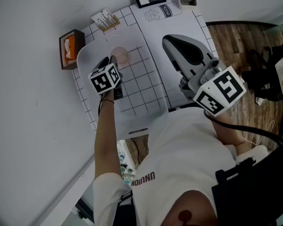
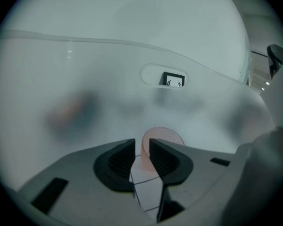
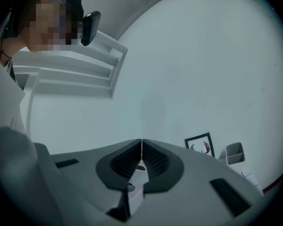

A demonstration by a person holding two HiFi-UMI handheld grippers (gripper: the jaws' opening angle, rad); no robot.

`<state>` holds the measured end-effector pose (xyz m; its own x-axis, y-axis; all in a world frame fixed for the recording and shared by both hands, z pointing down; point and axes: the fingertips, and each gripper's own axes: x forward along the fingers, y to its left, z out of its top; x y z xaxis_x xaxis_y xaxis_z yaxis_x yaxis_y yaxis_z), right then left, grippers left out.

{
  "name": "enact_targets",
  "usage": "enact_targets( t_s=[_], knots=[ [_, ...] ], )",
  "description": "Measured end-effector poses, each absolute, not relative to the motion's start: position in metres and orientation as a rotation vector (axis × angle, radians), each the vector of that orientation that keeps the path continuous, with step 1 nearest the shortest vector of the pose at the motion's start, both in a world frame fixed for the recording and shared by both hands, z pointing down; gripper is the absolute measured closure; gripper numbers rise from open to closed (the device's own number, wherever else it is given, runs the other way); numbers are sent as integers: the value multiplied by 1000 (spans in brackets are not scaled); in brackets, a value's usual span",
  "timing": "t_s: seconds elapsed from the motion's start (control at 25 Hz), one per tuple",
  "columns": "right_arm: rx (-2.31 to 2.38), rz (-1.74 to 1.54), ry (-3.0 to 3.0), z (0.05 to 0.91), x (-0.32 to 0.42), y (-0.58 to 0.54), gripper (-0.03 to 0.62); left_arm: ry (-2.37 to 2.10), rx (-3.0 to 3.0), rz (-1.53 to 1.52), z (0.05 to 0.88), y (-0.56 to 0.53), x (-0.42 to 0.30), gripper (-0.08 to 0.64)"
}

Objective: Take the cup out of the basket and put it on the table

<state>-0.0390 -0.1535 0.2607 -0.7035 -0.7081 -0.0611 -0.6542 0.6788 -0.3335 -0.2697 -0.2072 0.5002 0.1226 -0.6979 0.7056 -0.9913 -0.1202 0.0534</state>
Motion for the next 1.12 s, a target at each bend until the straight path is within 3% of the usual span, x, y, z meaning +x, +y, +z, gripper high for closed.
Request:
enact_targets(
  t_s=[0.44, 0.68, 1.12],
  knots=[
    [-1120, -427, 2700, 262, -38, -157, 572, -1588, 1830, 804, 510, -209, -270, 464],
    [-1125, -432, 2697, 264, -37, -159, 572, -1622, 1810, 820, 514, -209, -273, 522],
    [-1120, -438, 2702, 263, -38, -160, 572, -1650, 1790, 827, 512, -207, -279, 525]
  ],
)
